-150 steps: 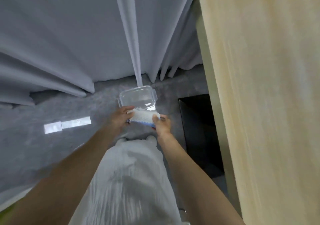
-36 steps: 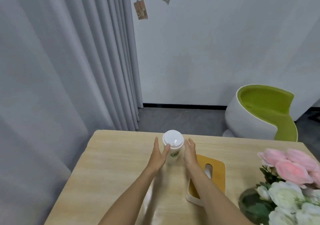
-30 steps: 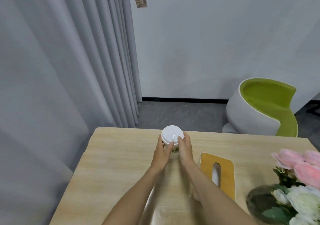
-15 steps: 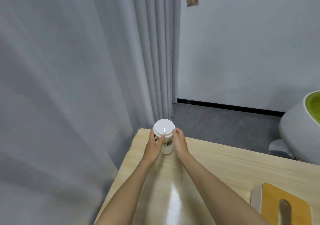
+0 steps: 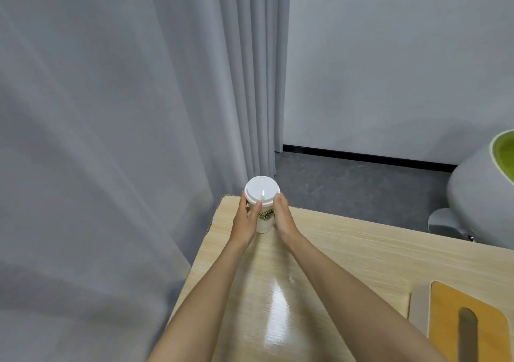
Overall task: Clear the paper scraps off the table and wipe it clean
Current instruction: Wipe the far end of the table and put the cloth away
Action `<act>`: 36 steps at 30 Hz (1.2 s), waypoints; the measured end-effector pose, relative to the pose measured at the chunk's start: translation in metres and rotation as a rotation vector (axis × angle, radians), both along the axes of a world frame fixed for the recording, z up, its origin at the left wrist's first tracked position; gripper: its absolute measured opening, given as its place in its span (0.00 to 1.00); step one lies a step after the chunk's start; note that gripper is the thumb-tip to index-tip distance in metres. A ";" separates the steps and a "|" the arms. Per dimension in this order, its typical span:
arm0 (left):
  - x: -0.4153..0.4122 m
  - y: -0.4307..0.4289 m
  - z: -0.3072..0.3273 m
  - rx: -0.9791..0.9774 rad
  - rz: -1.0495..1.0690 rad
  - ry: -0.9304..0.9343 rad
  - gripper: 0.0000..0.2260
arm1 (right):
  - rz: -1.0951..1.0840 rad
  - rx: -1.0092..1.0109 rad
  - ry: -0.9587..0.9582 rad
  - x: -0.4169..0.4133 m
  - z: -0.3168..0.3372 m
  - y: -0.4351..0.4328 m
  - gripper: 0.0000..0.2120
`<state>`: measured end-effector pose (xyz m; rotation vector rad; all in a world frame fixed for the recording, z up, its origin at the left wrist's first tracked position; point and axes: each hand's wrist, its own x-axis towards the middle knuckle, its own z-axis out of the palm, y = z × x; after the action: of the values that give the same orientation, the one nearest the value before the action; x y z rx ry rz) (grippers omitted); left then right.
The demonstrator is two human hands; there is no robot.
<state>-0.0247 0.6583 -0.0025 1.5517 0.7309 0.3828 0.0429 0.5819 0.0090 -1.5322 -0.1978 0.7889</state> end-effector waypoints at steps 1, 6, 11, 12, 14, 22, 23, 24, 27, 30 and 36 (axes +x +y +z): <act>0.000 0.000 0.002 -0.002 -0.001 -0.004 0.18 | 0.013 -0.003 0.002 -0.001 0.001 0.001 0.23; -0.006 0.002 0.002 -0.015 0.004 0.009 0.16 | 0.067 -0.068 0.061 0.000 0.007 0.000 0.35; -0.012 0.005 -0.003 0.011 -0.056 0.064 0.21 | 0.078 -0.042 0.050 -0.002 0.015 -0.006 0.12; -0.013 0.006 -0.005 0.004 -0.053 0.075 0.24 | 0.074 -0.043 0.040 -0.002 0.015 -0.006 0.13; -0.014 0.005 -0.003 -0.017 -0.041 0.118 0.30 | 0.058 -0.044 0.027 -0.003 0.013 -0.004 0.18; -0.029 -0.023 -0.002 0.145 0.166 0.284 0.30 | -0.051 -0.140 -0.045 -0.012 0.017 -0.023 0.30; -0.033 -0.034 -0.006 0.176 0.217 0.302 0.29 | -0.055 -0.151 -0.106 -0.015 0.018 -0.033 0.30; -0.036 -0.046 -0.011 0.204 0.240 0.325 0.28 | -0.052 -0.156 -0.166 -0.018 0.016 -0.044 0.30; -0.043 -0.085 -0.027 0.272 0.173 0.390 0.26 | -0.060 -0.201 -0.286 -0.024 0.004 -0.084 0.30; -0.038 -0.127 -0.030 0.349 0.051 0.398 0.25 | -0.176 -0.254 -0.279 -0.022 -0.003 -0.133 0.29; -0.002 -0.217 -0.018 0.404 -0.258 0.310 0.25 | -0.533 -0.309 -0.344 -0.021 -0.003 -0.246 0.21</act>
<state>-0.0265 0.4417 -0.0209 2.0925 0.7044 0.0974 0.0221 0.3361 0.0061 -1.8952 0.0883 0.1319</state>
